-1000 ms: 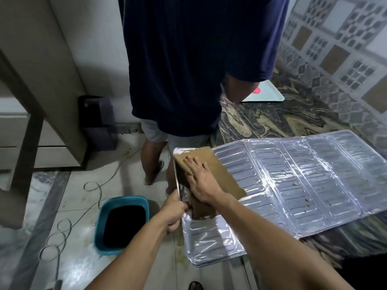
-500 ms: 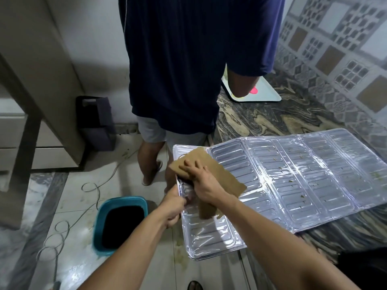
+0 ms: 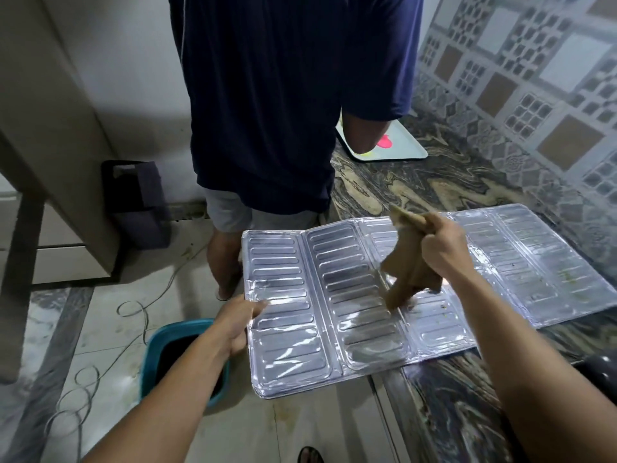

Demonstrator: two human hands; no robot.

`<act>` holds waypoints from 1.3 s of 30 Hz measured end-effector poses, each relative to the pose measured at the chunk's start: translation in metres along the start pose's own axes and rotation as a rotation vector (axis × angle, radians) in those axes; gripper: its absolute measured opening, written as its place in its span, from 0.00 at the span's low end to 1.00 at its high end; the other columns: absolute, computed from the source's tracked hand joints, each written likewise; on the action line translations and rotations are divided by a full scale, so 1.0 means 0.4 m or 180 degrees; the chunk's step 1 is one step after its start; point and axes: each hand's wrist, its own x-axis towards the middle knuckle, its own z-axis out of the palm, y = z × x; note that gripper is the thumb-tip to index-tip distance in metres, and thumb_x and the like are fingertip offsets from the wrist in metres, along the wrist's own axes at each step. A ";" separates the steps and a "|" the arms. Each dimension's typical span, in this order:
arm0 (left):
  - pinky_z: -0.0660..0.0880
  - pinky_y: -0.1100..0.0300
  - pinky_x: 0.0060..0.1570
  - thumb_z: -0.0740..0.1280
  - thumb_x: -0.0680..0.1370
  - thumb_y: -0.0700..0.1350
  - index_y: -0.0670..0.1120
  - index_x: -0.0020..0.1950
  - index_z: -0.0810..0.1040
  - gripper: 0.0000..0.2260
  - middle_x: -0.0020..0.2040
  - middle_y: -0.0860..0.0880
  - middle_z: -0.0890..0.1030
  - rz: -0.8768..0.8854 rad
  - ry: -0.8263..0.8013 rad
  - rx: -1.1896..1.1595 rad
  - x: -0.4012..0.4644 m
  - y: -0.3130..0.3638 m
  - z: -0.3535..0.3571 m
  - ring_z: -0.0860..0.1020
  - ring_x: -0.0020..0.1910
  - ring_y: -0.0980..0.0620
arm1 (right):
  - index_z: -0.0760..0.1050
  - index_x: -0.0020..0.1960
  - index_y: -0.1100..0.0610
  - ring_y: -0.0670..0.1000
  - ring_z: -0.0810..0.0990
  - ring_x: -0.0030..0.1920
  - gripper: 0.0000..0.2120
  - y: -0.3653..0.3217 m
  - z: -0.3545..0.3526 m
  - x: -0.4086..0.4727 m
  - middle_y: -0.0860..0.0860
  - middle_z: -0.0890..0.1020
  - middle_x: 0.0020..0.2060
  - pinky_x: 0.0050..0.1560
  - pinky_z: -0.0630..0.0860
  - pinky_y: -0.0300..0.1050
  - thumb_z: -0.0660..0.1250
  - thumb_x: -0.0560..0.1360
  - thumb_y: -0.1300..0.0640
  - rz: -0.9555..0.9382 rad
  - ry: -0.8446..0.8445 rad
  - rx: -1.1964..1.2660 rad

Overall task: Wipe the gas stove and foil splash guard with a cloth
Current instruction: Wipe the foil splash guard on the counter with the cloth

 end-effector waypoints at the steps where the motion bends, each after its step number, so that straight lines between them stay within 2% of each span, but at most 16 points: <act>1: 0.82 0.52 0.38 0.65 0.77 0.32 0.39 0.53 0.79 0.07 0.40 0.44 0.85 -0.0023 0.0024 -0.0053 0.000 0.003 -0.005 0.83 0.36 0.48 | 0.78 0.52 0.54 0.58 0.77 0.46 0.16 0.000 -0.002 -0.008 0.57 0.81 0.43 0.45 0.73 0.49 0.58 0.70 0.63 -0.0101 0.0100 -0.0052; 3: 0.80 0.57 0.30 0.66 0.77 0.33 0.41 0.49 0.79 0.05 0.37 0.46 0.84 -0.0038 0.0071 -0.0067 0.001 0.005 -0.007 0.82 0.31 0.51 | 0.76 0.55 0.52 0.58 0.79 0.47 0.10 0.007 0.032 -0.039 0.55 0.83 0.47 0.46 0.77 0.52 0.60 0.76 0.53 -0.0314 -0.0280 0.0016; 4: 0.80 0.56 0.30 0.67 0.77 0.33 0.41 0.49 0.79 0.05 0.37 0.46 0.84 -0.0037 0.0116 -0.0057 0.004 0.004 -0.007 0.82 0.31 0.50 | 0.73 0.61 0.50 0.57 0.79 0.53 0.13 0.012 0.060 -0.066 0.55 0.82 0.54 0.54 0.77 0.55 0.61 0.78 0.48 -0.0385 -0.0812 0.0043; 5: 0.80 0.54 0.33 0.67 0.76 0.33 0.40 0.50 0.79 0.05 0.38 0.45 0.83 -0.0037 0.0152 -0.0044 0.006 0.003 -0.005 0.82 0.32 0.49 | 0.68 0.69 0.48 0.57 0.74 0.63 0.21 0.021 0.097 -0.098 0.54 0.77 0.63 0.64 0.72 0.58 0.61 0.78 0.43 -0.0449 -0.1435 -0.0079; 7: 0.80 0.45 0.44 0.69 0.75 0.33 0.39 0.53 0.79 0.08 0.41 0.44 0.83 -0.0101 0.0277 0.0022 0.021 -0.005 -0.006 0.81 0.37 0.46 | 0.52 0.77 0.43 0.57 0.53 0.77 0.36 0.053 0.170 -0.152 0.52 0.60 0.77 0.75 0.51 0.64 0.49 0.74 0.28 -0.0806 -0.2166 -0.0985; 8: 0.79 0.42 0.49 0.70 0.74 0.33 0.38 0.54 0.79 0.09 0.42 0.43 0.82 -0.0141 0.0329 0.0045 0.026 -0.008 -0.006 0.81 0.39 0.44 | 0.47 0.78 0.42 0.57 0.44 0.78 0.41 0.067 0.195 -0.175 0.51 0.52 0.79 0.75 0.44 0.63 0.39 0.69 0.23 -0.1042 -0.2151 -0.1455; 10: 0.76 0.45 0.54 0.70 0.74 0.34 0.36 0.56 0.78 0.11 0.41 0.44 0.81 -0.0146 0.0432 0.0095 0.043 -0.014 -0.007 0.79 0.39 0.45 | 0.44 0.77 0.39 0.56 0.40 0.78 0.46 0.106 0.221 -0.190 0.49 0.45 0.79 0.75 0.41 0.60 0.26 0.63 0.23 -0.1274 -0.1891 -0.1871; 14: 0.73 0.51 0.51 0.65 0.77 0.32 0.36 0.64 0.75 0.15 0.39 0.48 0.78 -0.0319 0.0507 -0.0083 0.072 -0.035 -0.007 0.74 0.36 0.52 | 0.48 0.76 0.38 0.54 0.44 0.78 0.27 0.136 0.218 -0.185 0.46 0.47 0.79 0.76 0.43 0.59 0.41 0.78 0.35 -0.1089 -0.1537 -0.1733; 17: 0.73 0.55 0.60 0.61 0.78 0.31 0.38 0.67 0.74 0.17 0.42 0.50 0.79 -0.0494 0.0427 -0.0199 0.083 -0.053 -0.016 0.76 0.38 0.55 | 0.50 0.77 0.41 0.55 0.47 0.78 0.25 0.202 0.191 -0.184 0.48 0.51 0.79 0.76 0.46 0.61 0.45 0.81 0.42 -0.0501 -0.1230 -0.1588; 22: 0.74 0.66 0.29 0.65 0.78 0.35 0.36 0.63 0.75 0.14 0.31 0.50 0.81 -0.0402 0.0791 0.0131 0.082 -0.069 0.006 0.77 0.30 0.54 | 0.46 0.78 0.43 0.60 0.45 0.78 0.26 0.239 0.129 -0.206 0.52 0.49 0.79 0.74 0.43 0.64 0.43 0.81 0.42 -0.0043 -0.1149 -0.1641; 24: 0.76 0.60 0.34 0.73 0.74 0.41 0.36 0.64 0.72 0.21 0.46 0.43 0.84 -0.0298 0.1294 0.0676 0.061 -0.062 0.030 0.79 0.43 0.45 | 0.41 0.77 0.38 0.61 0.43 0.78 0.25 0.216 0.143 -0.230 0.50 0.47 0.79 0.74 0.42 0.64 0.41 0.81 0.40 -0.0433 -0.1349 -0.1675; 25: 0.78 0.52 0.43 0.75 0.71 0.44 0.37 0.67 0.69 0.29 0.58 0.40 0.80 -0.0232 0.1556 0.1159 0.056 -0.062 0.036 0.78 0.53 0.40 | 0.40 0.76 0.37 0.60 0.42 0.78 0.25 0.208 0.153 -0.242 0.49 0.46 0.79 0.74 0.41 0.63 0.40 0.80 0.39 -0.0623 -0.1406 -0.1690; 27: 0.69 0.41 0.64 0.73 0.67 0.50 0.40 0.72 0.61 0.39 0.71 0.38 0.67 0.0148 0.1856 0.2422 0.054 -0.060 0.057 0.68 0.69 0.35 | 0.39 0.76 0.36 0.58 0.42 0.78 0.25 0.204 0.164 -0.253 0.48 0.45 0.79 0.75 0.40 0.61 0.39 0.80 0.39 -0.0726 -0.1357 -0.1687; 30: 0.49 0.37 0.74 0.69 0.72 0.51 0.46 0.74 0.61 0.34 0.79 0.40 0.52 0.1177 0.1400 0.3353 0.025 -0.040 0.155 0.51 0.77 0.39 | 0.40 0.76 0.35 0.57 0.41 0.78 0.24 0.206 0.167 -0.251 0.47 0.44 0.78 0.75 0.39 0.60 0.39 0.81 0.39 -0.0632 -0.1284 -0.1641; 33: 0.47 0.42 0.74 0.65 0.78 0.48 0.48 0.74 0.64 0.25 0.79 0.47 0.55 0.1914 0.0429 0.3620 -0.018 -0.020 0.299 0.51 0.79 0.43 | 0.41 0.76 0.35 0.57 0.40 0.78 0.23 0.204 0.166 -0.260 0.48 0.44 0.78 0.75 0.37 0.60 0.40 0.81 0.40 -0.0699 -0.1348 -0.1496; 39: 0.41 0.40 0.74 0.59 0.81 0.46 0.49 0.80 0.43 0.33 0.80 0.50 0.41 0.2013 -0.0684 0.4544 -0.035 -0.038 0.432 0.42 0.79 0.50 | 0.51 0.77 0.38 0.52 0.43 0.78 0.23 0.237 0.141 -0.268 0.45 0.49 0.78 0.76 0.40 0.57 0.41 0.82 0.42 -0.0512 -0.1181 -0.1209</act>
